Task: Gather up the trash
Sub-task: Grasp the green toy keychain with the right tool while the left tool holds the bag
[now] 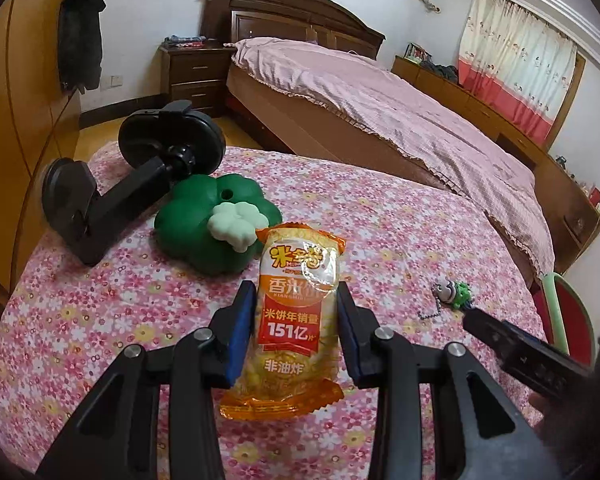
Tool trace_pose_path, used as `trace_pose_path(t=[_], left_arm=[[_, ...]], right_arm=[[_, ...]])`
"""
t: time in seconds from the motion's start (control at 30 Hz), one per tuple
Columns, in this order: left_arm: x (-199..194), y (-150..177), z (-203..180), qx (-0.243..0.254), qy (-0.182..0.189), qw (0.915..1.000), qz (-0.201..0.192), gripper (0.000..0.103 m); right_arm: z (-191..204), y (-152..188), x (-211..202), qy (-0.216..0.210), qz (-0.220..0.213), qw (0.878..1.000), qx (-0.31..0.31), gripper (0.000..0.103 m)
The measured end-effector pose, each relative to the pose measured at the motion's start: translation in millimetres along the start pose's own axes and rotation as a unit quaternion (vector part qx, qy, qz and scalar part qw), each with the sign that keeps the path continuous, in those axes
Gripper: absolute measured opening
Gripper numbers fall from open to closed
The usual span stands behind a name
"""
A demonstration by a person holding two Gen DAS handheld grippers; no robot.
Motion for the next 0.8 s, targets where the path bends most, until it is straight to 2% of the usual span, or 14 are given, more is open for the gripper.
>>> trace_pose_path(t=[0.33,0.63,0.73,0.8], left_arm=[[2,1,1,-0.003,0.004,1.0000,-0.002,0.039],[8,4,1,-0.001,0.003,1.0000,0.006,0.039],[10,5,-2,0.004,0.004,0.9999,0.009,0.039],[10,6,-3,0.005,0.005,0.9999,0.011,0.039]], right_arm=[[9,-13,25,0.027,-0.015,0.999,-0.018,0.071],[17,-12,31,0.054,-0.027,0.997,-0.046,0.068],[15,-12,32,0.070,-0.027,0.996,-0.050,0.060],[15,-12,31,0.072,-0.028,0.996,-0.052,0.051]])
Point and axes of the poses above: each gripper's, at about its wrist camera, not at the fingertips, and x roughly the way its jaws point, z to its left, y to its underside, the point moved 10 cm from there along x, roughly the way its jaws point, and after that the axes turned 4 degrees about y, right-handed, at the moved point
